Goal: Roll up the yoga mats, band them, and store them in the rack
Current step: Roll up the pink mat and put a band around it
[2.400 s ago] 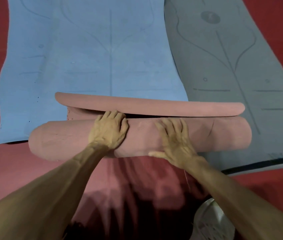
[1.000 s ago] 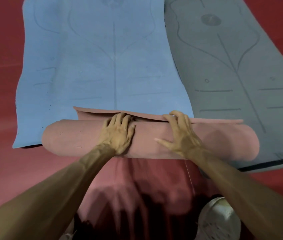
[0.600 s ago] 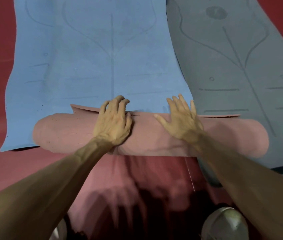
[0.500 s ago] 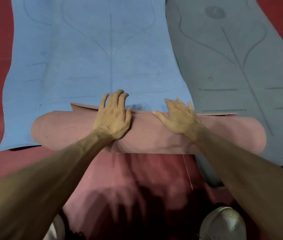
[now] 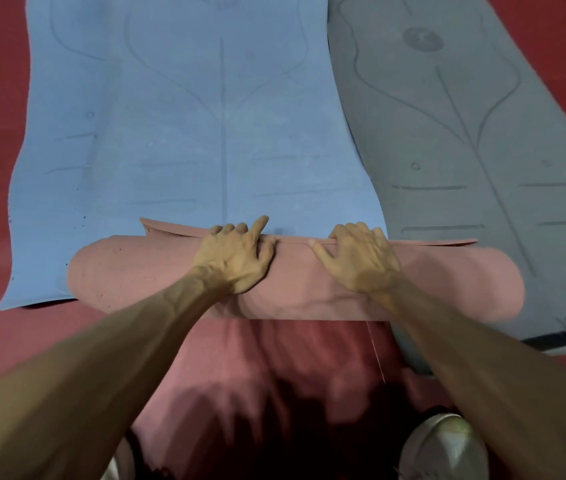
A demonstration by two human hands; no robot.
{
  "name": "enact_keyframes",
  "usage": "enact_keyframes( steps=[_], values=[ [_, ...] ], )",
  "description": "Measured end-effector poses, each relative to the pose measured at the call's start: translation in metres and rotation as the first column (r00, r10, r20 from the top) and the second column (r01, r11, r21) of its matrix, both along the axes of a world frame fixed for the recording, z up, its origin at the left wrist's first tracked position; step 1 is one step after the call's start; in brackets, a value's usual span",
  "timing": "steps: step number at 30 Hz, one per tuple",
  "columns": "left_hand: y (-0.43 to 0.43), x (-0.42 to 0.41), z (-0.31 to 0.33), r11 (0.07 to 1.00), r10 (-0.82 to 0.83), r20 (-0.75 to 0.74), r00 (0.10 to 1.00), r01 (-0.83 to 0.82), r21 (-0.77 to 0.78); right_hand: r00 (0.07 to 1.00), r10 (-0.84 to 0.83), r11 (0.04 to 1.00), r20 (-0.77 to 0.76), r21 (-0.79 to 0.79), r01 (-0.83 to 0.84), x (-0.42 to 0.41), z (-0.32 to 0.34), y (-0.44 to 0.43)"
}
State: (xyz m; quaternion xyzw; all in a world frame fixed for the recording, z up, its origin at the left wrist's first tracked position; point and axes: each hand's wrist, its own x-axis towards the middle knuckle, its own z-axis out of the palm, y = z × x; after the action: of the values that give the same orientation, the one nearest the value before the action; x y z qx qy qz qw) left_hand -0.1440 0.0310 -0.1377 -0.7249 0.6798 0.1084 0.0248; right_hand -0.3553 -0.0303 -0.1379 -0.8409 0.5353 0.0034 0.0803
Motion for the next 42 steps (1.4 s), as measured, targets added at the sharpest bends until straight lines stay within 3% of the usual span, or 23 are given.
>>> enact_keyframes(
  steps=[6, 8, 11, 14, 16, 20, 24, 27, 31, 38, 42],
  values=[
    [0.022, -0.005, 0.007, 0.994, -0.110, 0.118, 0.987, 0.112, -0.010, 0.998, -0.003, 0.993, 0.055, -0.115, 0.009, -0.006, -0.005, 0.026],
    [0.019, -0.002, 0.019, 0.986, -0.150, 0.097, 0.984, 0.141, 0.094, 0.997, -0.015, 0.985, 0.079, -0.168, 0.028, -0.010, -0.007, 0.039],
    [0.012, 0.006, 0.040, 0.906, -0.216, -0.011, 0.976, 0.205, 0.370, 0.993, -0.043, 0.970, 0.112, -0.235, 0.069, -0.013, -0.011, 0.059],
    [0.023, 0.003, 0.039, 0.864, -0.198, -0.072, 0.978, 0.209, 0.457, 0.993, -0.058, 0.971, 0.100, -0.227, 0.079, -0.015, -0.010, 0.073],
    [0.037, -0.005, 0.031, 0.857, -0.209, -0.015, 0.978, 0.190, 0.479, 0.993, -0.074, 0.977, 0.087, -0.196, 0.090, -0.018, -0.009, 0.084],
    [0.063, -0.015, 0.021, 0.909, -0.287, 0.176, 0.942, 0.209, 0.362, 0.996, -0.022, 0.981, 0.086, -0.191, 0.038, -0.026, -0.005, 0.104],
    [0.077, -0.016, 0.017, 0.925, -0.309, 0.209, 0.928, 0.242, 0.293, 0.982, 0.181, 0.959, 0.056, -0.231, -0.164, -0.045, 0.010, 0.099],
    [0.083, -0.018, 0.020, 0.933, -0.291, 0.188, 0.938, 0.236, 0.271, 0.955, 0.278, 0.957, -0.105, -0.049, -0.285, -0.061, 0.017, 0.093],
    [0.089, -0.020, 0.022, 0.953, -0.257, 0.165, 0.952, 0.221, 0.208, 0.902, 0.269, 0.959, -0.339, 0.185, -0.216, -0.057, 0.020, 0.093],
    [0.088, -0.052, 0.014, 0.943, -0.310, 0.249, 0.917, 0.264, 0.202, 0.927, 0.256, 0.967, -0.274, 0.081, -0.243, -0.057, 0.017, 0.087],
    [0.079, -0.070, 0.011, 0.941, -0.336, 0.261, 0.905, 0.316, 0.119, 0.933, 0.266, 0.964, -0.241, 0.063, -0.259, -0.058, 0.014, 0.081]
  ],
)
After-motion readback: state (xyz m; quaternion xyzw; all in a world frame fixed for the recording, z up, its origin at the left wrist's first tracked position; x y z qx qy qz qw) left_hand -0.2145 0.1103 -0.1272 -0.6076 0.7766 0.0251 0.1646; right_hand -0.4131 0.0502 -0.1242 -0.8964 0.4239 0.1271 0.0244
